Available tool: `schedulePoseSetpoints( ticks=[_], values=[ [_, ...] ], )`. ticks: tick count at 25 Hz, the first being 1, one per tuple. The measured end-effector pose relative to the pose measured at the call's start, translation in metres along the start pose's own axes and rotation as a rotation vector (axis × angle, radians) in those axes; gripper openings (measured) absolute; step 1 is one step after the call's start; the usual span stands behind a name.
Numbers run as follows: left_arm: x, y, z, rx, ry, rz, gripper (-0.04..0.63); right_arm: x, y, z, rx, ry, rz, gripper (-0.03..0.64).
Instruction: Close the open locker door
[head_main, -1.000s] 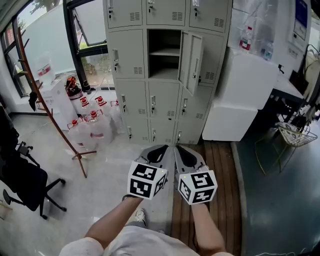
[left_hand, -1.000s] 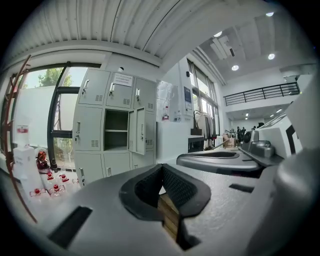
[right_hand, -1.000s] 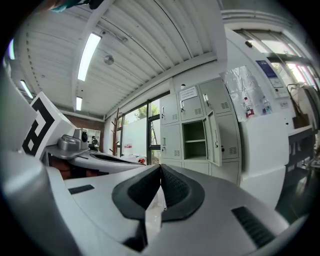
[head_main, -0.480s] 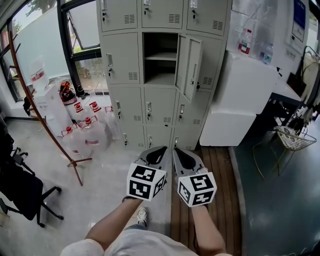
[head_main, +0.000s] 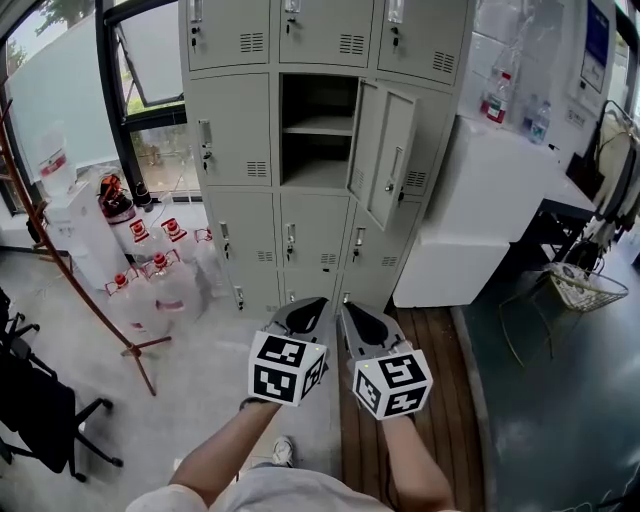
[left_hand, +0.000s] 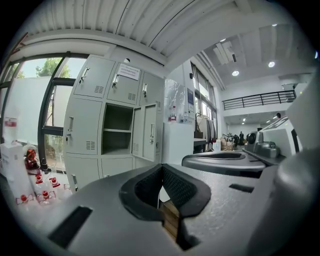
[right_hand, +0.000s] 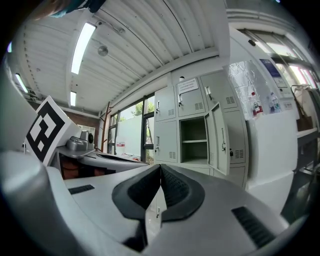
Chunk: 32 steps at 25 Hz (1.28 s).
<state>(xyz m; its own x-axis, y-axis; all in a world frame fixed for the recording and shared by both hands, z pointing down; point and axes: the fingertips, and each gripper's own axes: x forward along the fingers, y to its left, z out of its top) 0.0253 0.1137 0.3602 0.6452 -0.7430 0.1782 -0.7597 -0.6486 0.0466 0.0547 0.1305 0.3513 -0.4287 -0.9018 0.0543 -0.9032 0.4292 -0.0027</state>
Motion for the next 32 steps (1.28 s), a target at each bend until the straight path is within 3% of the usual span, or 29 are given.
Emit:
schedulePoseSetpoints(
  ticks=[20,32],
  values=[
    [0.053,0.120,0.025,-0.018,-0.012,-0.070,0.006,0.124,-0.013,0.017,0.006,0.008,-0.101,0.005],
    [0.088,0.131,0.019,-0.011,0.009,-0.127,0.006,0.146,-0.039,0.012,0.023,0.003,-0.159,0.005]
  ],
)
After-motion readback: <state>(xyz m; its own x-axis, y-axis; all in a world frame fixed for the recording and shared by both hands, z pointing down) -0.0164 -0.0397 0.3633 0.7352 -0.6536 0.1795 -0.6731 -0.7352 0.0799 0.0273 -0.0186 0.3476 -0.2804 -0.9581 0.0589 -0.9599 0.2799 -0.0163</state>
